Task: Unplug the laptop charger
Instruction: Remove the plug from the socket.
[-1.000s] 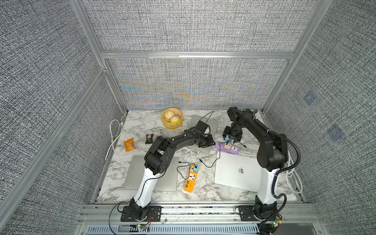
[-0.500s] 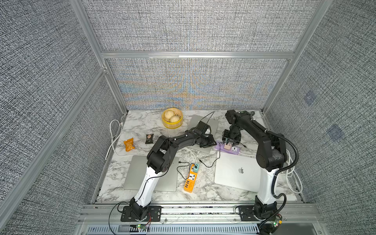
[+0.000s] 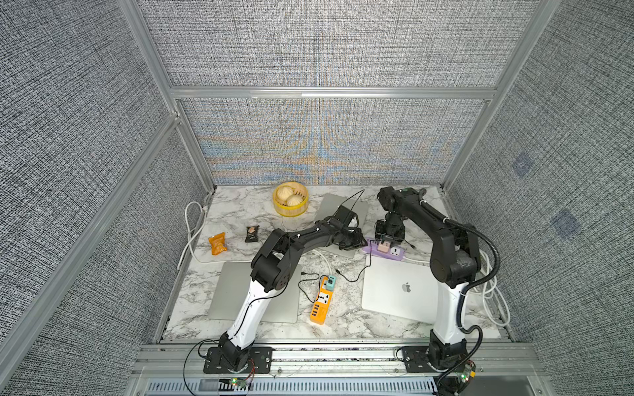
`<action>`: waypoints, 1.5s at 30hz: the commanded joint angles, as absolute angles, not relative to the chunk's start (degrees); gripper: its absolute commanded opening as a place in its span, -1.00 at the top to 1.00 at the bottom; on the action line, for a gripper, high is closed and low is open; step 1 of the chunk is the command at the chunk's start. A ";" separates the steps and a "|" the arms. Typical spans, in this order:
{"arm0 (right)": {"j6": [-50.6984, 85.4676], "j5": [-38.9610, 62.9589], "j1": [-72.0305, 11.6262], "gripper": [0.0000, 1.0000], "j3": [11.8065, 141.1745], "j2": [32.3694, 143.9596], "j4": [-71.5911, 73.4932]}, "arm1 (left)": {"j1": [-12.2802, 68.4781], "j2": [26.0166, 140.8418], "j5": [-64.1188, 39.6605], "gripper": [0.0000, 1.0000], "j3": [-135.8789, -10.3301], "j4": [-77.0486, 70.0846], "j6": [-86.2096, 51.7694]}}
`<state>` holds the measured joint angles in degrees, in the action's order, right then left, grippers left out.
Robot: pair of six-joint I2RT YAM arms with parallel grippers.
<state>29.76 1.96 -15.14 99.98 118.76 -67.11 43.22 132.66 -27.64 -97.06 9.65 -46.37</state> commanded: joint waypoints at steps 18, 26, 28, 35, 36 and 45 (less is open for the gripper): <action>28.04 1.52 -15.72 0.11 100.19 120.14 -69.13 | 44.65 134.83 -21.78 0.49 -100.33 15.27 -41.31; 27.70 2.44 -16.08 0.32 100.90 119.79 -69.87 | 45.05 135.70 -21.28 0.51 -100.77 16.61 -40.62; 27.49 3.54 -16.09 0.35 100.90 119.80 -69.90 | 45.19 135.80 -21.02 0.51 -100.81 17.00 -40.36; 28.62 8.28 -14.55 0.42 99.16 117.66 -67.21 | 45.60 136.15 -19.69 0.51 -101.23 19.21 -39.22; 28.76 8.53 -14.49 0.43 98.84 117.33 -66.69 | 45.62 136.15 -19.50 0.51 -101.17 19.41 -39.09; 29.44 9.54 -14.77 0.46 97.56 116.63 -64.90 | 45.97 136.49 -18.57 0.51 -101.51 20.63 -38.37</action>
<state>29.28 2.90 -14.26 97.43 117.23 -65.78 45.45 135.24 -20.53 -101.80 12.53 -39.44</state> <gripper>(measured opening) 0.407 0.244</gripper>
